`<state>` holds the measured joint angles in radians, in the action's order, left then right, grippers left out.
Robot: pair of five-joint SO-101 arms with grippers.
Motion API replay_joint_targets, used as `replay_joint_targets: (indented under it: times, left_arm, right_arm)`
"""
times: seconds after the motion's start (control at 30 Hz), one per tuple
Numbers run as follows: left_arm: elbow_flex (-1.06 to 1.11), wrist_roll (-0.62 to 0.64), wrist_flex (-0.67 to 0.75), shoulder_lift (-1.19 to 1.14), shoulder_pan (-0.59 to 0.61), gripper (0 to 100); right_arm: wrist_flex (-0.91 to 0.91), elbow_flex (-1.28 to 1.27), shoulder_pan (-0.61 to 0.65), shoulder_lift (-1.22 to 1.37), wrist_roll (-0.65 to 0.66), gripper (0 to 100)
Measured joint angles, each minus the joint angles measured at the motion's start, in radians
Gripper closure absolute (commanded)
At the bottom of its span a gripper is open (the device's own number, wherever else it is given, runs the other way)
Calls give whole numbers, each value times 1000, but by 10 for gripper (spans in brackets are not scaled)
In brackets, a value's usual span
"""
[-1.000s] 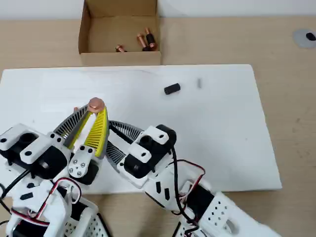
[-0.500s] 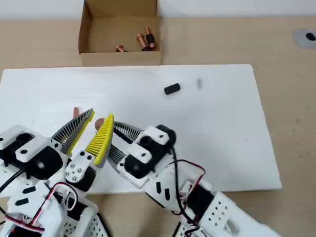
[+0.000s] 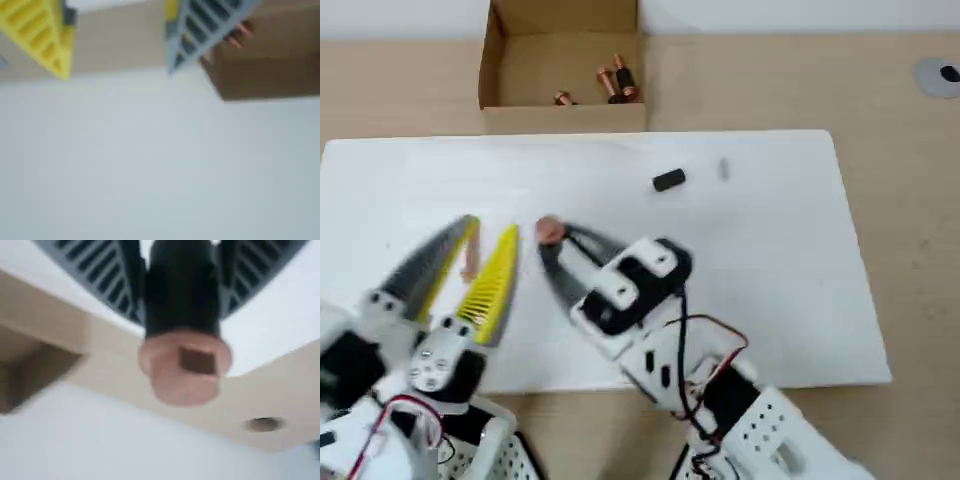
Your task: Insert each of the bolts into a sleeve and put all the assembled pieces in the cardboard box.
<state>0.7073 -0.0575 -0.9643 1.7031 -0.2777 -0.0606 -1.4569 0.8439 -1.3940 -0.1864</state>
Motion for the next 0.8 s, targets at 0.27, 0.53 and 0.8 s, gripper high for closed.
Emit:
replay_joint_targets:
  times: [0.27,0.53,0.8]
  left_arm:
    - [-278,0,-301,-388,367,861]
    - [-232,-121,-364,-437,459,861]
    - [-74,-204,-364,-445,459,861]
  right_arm:
    - [0,391,-192,393,0,989]
    - [0,990,-281,1022,3,989]
    - [0,1562,-402,1629,3,989]
